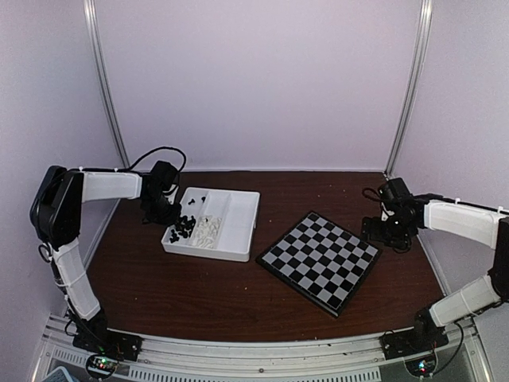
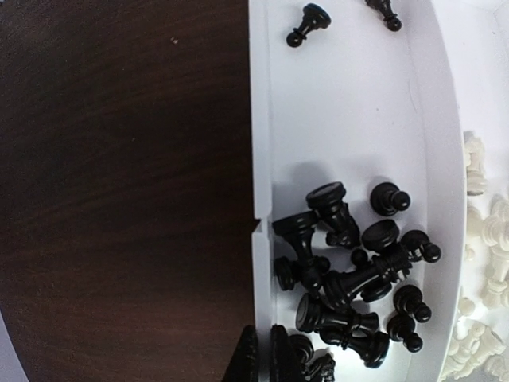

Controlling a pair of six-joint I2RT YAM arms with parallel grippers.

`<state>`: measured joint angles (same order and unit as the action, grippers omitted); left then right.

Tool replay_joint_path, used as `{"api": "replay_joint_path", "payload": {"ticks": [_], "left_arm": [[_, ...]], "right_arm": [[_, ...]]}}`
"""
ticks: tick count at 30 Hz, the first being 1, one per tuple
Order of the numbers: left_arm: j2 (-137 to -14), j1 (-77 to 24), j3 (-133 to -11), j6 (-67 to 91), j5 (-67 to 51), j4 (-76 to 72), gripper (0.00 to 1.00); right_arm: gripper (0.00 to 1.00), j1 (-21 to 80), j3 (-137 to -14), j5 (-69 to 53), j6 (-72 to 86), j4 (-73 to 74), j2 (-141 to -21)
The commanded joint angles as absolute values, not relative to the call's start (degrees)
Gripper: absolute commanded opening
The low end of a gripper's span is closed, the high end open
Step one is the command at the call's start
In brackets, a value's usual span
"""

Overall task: Set up the chess pieces on the board
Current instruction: Move the storage box to the center of the board.

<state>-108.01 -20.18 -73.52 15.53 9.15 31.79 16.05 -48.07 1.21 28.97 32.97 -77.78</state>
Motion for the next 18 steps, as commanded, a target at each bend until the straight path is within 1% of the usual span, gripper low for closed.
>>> {"api": "replay_joint_path", "payload": {"ticks": [1, 4, 5, 9, 11, 14, 18], "left_arm": [[-103.37, -19.78, -67.86, 17.09, 11.24, 28.69, 0.00], [-101.79, -19.78, -66.10, 17.65, 11.36, 27.79, 0.00], [-101.27, -19.78, -65.95, 17.79, 11.24, 27.80, 0.02], [-97.01, -19.86, -64.40, 18.11, 9.80, 26.32, 0.20], [-94.45, -19.95, -63.39, 18.11, 9.48, 25.66, 0.26], [-90.83, -20.19, -62.04, 17.94, 9.58, 25.58, 0.31], [-86.66, -20.51, -60.28, 17.95, 8.42, 25.92, 0.32]], "right_arm": [[1.00, 15.57, -42.87, 0.36, 34.79, 34.60, -71.64], [1.00, 15.48, -39.46, -3.74, 37.35, 32.65, -69.20], [1.00, 15.47, -38.41, -5.18, 38.29, 31.56, -68.75], [0.99, 15.47, -33.56, -11.46, 42.80, 24.79, -68.90], [0.99, 15.50, -31.77, -13.40, 44.86, 21.59, -69.48], [0.98, 15.47, -30.52, -15.25, 46.71, 17.73, -71.25], [0.97, 15.47, -31.53, -18.42, 47.55, 11.23, -75.60]]}}
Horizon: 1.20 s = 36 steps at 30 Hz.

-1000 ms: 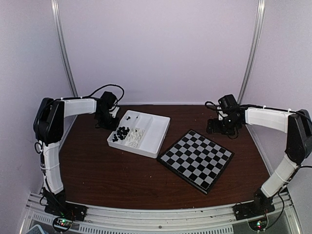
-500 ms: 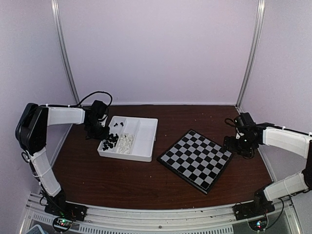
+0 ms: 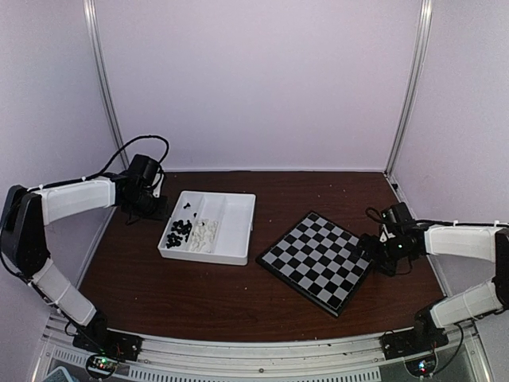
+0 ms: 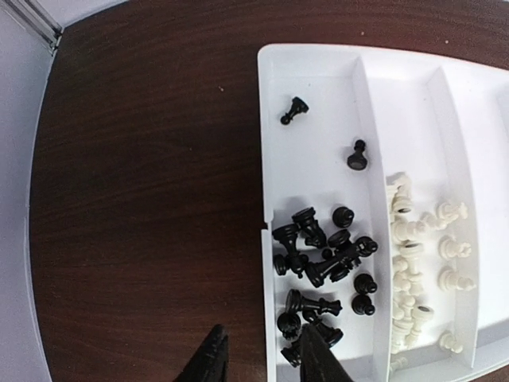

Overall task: Set up the chess pieces on the board
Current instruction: Move the chessboard to the center of the board, then pick up the chess piece from the storage box.

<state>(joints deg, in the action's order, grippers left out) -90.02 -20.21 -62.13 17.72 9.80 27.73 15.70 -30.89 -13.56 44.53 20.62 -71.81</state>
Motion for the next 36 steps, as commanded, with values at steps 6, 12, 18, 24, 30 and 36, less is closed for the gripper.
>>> {"api": "replay_joint_path", "payload": {"ticks": [6, 12, 18, 24, 30, 36], "left_arm": [[-81.88, -21.89, -56.53, 19.98, 5.22, 27.27, 0.34], [-79.73, -23.18, -53.98, 21.21, 3.42, 32.14, 0.34], [-81.84, -23.20, -55.61, 19.27, 3.97, 35.32, 0.28], [-86.69, -23.20, -58.82, 19.42, 3.65, 35.42, 0.22], [-90.55, -23.20, -61.40, 18.90, 6.48, 35.38, 0.22], [-94.72, -23.20, -63.61, 19.10, 7.48, 34.90, 0.19]], "right_arm": [[0.95, 15.51, -37.54, -23.06, 47.91, 3.78, -85.11], [0.95, 15.44, -44.66, -18.25, 42.08, 8.97, -88.77], [0.95, 15.12, -49.00, -10.23, 35.17, 15.84, -86.80], [0.95, 15.12, -50.68, -5.16, 30.83, 17.91, -84.44], [0.95, 15.07, -50.51, -4.86, 29.77, 17.63, -83.24], [0.95, 15.13, -49.94, -5.01, 29.88, 16.99, -82.97]]}}
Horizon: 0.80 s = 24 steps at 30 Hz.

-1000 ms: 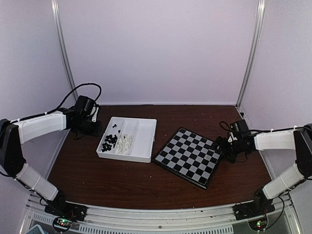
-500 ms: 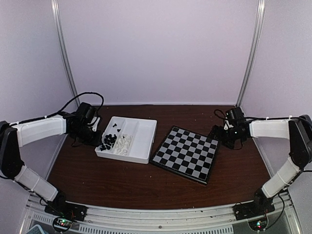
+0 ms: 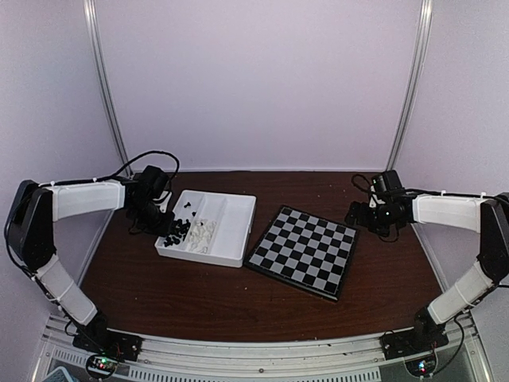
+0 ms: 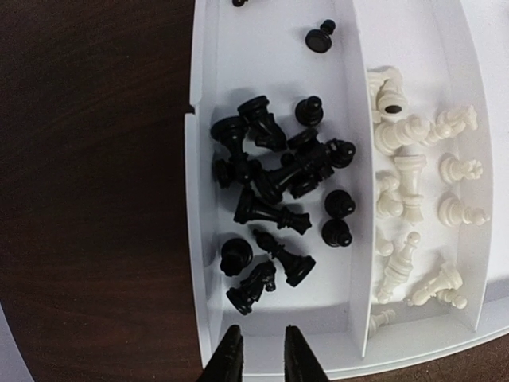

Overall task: Set up the chess pieces on the board
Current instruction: Pick up the chess piece from the storage box.

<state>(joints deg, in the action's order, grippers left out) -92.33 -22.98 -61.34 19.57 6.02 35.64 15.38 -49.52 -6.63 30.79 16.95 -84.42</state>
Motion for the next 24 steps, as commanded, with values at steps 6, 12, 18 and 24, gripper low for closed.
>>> {"api": "replay_joint_path", "payload": {"ticks": [6, 12, 18, 24], "left_arm": [[-97.42, -23.20, -65.24, 19.63, 8.79, 36.03, 0.19], [-99.50, -23.20, -66.81, 21.99, 9.79, 39.29, 0.19], [-100.97, -23.20, -67.32, 25.43, 11.47, 40.50, 0.22], [-103.21, -23.20, -69.49, 33.52, 11.63, 42.45, 0.20]], "right_arm": [[0.95, 15.15, -49.51, -5.27, 30.40, 16.45, -82.97], [0.95, 15.11, -49.18, -5.28, 30.63, 16.03, -83.30], [0.95, 15.09, -49.38, -5.71, 30.77, 15.53, -83.76], [0.95, 15.07, -49.33, -5.80, 30.91, 15.16, -84.13]]}}
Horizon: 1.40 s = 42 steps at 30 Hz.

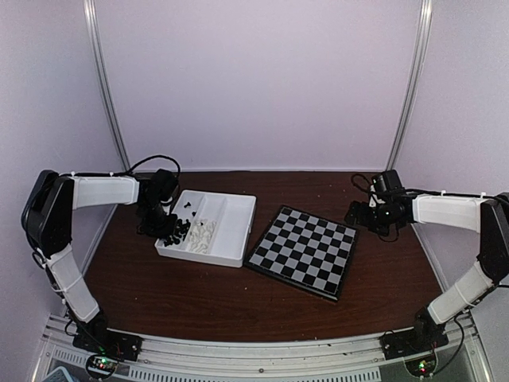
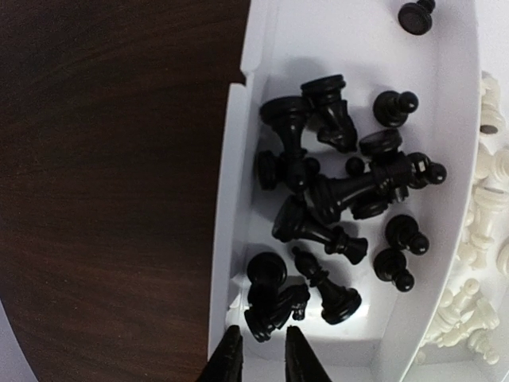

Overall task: Set up the chess pieces on the board
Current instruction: Pick up the chess piece from the storage box.

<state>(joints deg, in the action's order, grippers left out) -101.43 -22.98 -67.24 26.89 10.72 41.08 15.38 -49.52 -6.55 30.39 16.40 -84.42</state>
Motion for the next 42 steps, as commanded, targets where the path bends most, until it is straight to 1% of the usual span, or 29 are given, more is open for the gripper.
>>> {"api": "replay_joint_path", "payload": {"ticks": [1, 10, 22, 33, 42], "left_arm": [[-103.60, -23.20, -69.48, 34.58, 11.52, 42.24, 0.21], [-105.06, -23.20, -69.49, 40.26, 17.30, 42.04, 0.23], [-105.69, -23.38, -68.12, 39.62, 19.64, 32.15, 0.23], [-108.46, -23.38, -70.66, 40.34, 21.53, 33.57, 0.23], [-108.50, -23.38, -70.84, 38.63, 23.26, 31.95, 0.20]], "right_arm": [[0.95, 15.07, -49.31, -5.88, 31.00, 15.12, -84.30], [0.95, 15.03, -49.13, -6.09, 31.03, 14.94, -84.24], [0.95, 15.07, -49.66, -6.56, 31.12, 14.73, -84.74], [0.95, 15.03, -49.83, -6.24, 31.00, 15.29, -84.39], [0.95, 14.99, -50.17, -6.75, 31.17, 15.02, -85.06]]}}
